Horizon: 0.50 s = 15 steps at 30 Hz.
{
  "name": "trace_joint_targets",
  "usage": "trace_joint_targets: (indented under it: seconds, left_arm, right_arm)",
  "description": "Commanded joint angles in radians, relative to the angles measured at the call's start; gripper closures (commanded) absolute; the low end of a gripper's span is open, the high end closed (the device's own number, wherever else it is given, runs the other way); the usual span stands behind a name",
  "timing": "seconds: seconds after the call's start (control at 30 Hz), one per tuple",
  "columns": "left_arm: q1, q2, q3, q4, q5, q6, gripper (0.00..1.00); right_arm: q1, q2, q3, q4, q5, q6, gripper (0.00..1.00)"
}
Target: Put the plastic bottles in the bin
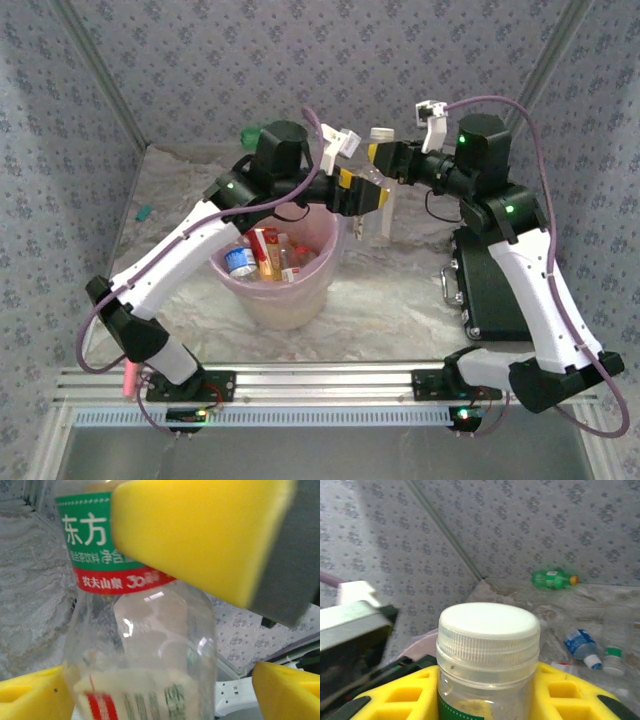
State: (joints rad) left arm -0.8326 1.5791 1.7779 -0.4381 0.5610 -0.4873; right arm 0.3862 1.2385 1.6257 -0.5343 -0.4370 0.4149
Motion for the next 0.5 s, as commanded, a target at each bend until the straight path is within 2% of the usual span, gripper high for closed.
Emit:
trace_joint_targets:
  seconds: [0.0, 0.13, 0.3, 0.47]
  left_arm:
    - [-0.014, 0.001, 0.031, 0.085, 0.051, -0.006, 0.21]
    - [-0.015, 0.01, 0.032, 0.102, 0.039, -0.01, 0.21]
    - [-0.016, 0.005, 0.027, 0.107, 0.035, -0.01, 0.37]
    - [-0.014, -0.008, 0.017, 0.101, 0.022, -0.005, 0.43]
  right_arm:
    - [0.005, 0.006, 0.007, 0.076, -0.073, 0.018, 0.93]
    - [0.005, 0.007, -0.013, 0.129, -0.125, 0.055, 0.93]
    - [0.005, 0.008, -0.015, 0.128, -0.109, 0.052, 0.93]
    - [0.003, 0.016, -0.014, 0.122, -0.099, 0.053, 0.91]
